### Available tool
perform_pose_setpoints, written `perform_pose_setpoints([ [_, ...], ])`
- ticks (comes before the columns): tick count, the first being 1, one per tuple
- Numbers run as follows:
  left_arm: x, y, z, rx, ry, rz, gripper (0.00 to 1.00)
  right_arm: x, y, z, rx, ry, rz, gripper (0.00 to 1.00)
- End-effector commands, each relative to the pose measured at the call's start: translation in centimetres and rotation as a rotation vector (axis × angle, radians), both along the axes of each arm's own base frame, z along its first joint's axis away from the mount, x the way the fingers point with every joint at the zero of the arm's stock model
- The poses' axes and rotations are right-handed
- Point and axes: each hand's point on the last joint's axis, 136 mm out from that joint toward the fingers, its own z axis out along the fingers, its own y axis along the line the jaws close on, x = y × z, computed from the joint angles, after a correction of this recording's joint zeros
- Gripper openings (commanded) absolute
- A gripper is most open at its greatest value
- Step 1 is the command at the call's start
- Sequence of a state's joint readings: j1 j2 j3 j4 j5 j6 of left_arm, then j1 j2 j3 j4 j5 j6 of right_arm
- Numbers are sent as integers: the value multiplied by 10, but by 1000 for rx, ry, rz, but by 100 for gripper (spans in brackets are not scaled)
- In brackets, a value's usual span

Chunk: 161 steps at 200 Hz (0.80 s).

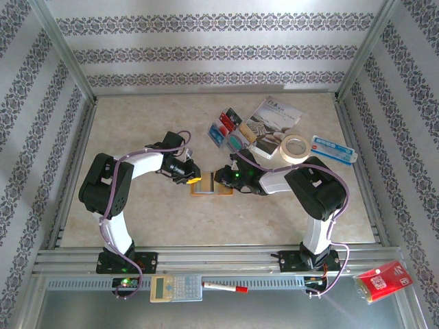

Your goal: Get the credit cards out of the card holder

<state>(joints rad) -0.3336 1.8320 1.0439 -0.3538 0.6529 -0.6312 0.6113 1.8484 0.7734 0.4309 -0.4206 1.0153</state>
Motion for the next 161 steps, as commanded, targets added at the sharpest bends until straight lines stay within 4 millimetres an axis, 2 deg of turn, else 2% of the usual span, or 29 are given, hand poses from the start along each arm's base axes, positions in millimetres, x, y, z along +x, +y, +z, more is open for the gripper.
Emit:
perform_pose_setpoints([
  [1, -15, 11, -22, 90, 65, -13, 21, -2, 1, -9, -25, 19, 21, 22],
  [77, -17, 12, -27, 97, 77, -15, 21, -4, 6, -14, -23, 39, 44, 22],
  [99, -17, 12, -27, 97, 78, -16, 21, -4, 7, -14, -26, 34, 51, 15],
  [135, -14, 12, -23, 100, 64, -18, 21, 1, -5, -8, -46, -9, 21, 6],
  [161, -6, 8, -7, 76, 27, -20, 23, 4, -15, 2, -59, -51, -2, 3],
])
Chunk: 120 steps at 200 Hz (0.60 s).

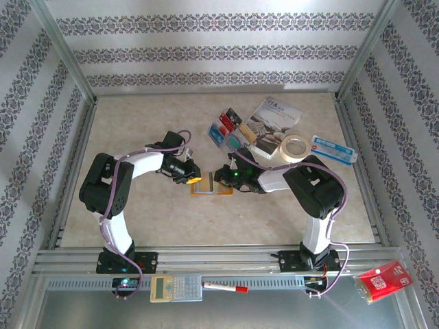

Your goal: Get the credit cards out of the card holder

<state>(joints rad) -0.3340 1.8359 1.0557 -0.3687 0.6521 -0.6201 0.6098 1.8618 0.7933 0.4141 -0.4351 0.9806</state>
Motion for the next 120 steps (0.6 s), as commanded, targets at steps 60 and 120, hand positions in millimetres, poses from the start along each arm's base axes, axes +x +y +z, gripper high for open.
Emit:
perform_pose_setpoints([
  [60, 3, -24, 32, -44, -56, -67, 25, 3, -22, 8, -60, -56, -37, 2],
  [120, -2, -24, 3, 55, -2, -86, 20, 3, -15, 15, -27, -55, -17, 3],
])
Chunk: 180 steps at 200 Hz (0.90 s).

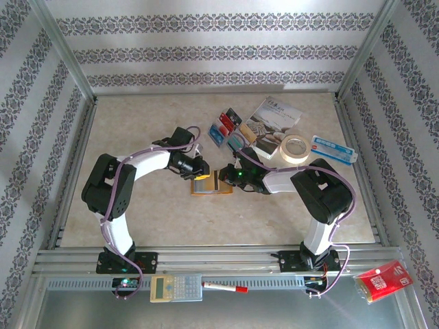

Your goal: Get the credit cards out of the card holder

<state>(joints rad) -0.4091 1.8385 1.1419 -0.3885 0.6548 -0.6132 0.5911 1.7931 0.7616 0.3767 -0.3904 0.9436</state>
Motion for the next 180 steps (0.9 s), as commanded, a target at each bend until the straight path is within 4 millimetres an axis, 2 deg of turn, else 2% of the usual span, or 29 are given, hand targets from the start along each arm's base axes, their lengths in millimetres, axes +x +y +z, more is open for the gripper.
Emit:
perform_pose_setpoints([
  [1, -7, 10, -21, 84, 59, -4, 20, 0, 2, 6, 11, -11, 11, 3],
  [31, -11, 18, -37, 137, 88, 1, 17, -2, 7, 10, 50, -8, 29, 7],
  [71, -16, 25, -48, 176, 95, 0, 16, -7, 23, 17, 128, -2, 85, 17],
  [99, -19, 28, -54, 189, 97, 2, 16, -9, 28, 14, 126, 0, 96, 17],
  [119, -21, 29, -56, 190, 101, 2, 16, -9, 25, 10, 105, -4, 80, 15],
  [143, -18, 29, -52, 185, 90, 4, 16, -6, 14, 9, 67, -24, 45, 6],
  [180, -7, 26, -35, 161, 41, 23, 20, 2, -19, 23, -2, -104, -30, 0],
])
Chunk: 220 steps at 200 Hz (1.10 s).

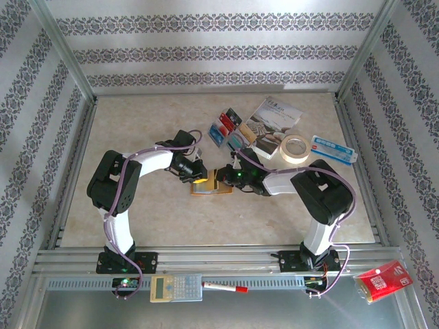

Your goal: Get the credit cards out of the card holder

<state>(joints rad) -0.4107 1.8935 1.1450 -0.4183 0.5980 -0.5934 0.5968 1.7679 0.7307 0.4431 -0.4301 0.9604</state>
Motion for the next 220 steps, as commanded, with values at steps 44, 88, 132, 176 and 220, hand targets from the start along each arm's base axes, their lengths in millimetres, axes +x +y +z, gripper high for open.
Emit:
perform_pose_setpoints([
  [44, 30, -5, 56, -67, -207, 7, 31, 7, -57, 63, -120, -285, -21, 0],
  [88, 67, 18, 118, -93, -434, 128, 49, 15, -100, 130, -191, -480, -85, 0],
  [132, 82, 69, 145, -84, -500, 268, 68, 26, -137, 187, -307, -592, -142, 0],
  [176, 80, 114, 149, 1, -557, 334, 95, 55, -152, 199, -447, -557, -97, 0],
  [220, 89, 128, 149, 47, -585, 349, 100, 93, -141, 205, -525, -538, 40, 0],
])
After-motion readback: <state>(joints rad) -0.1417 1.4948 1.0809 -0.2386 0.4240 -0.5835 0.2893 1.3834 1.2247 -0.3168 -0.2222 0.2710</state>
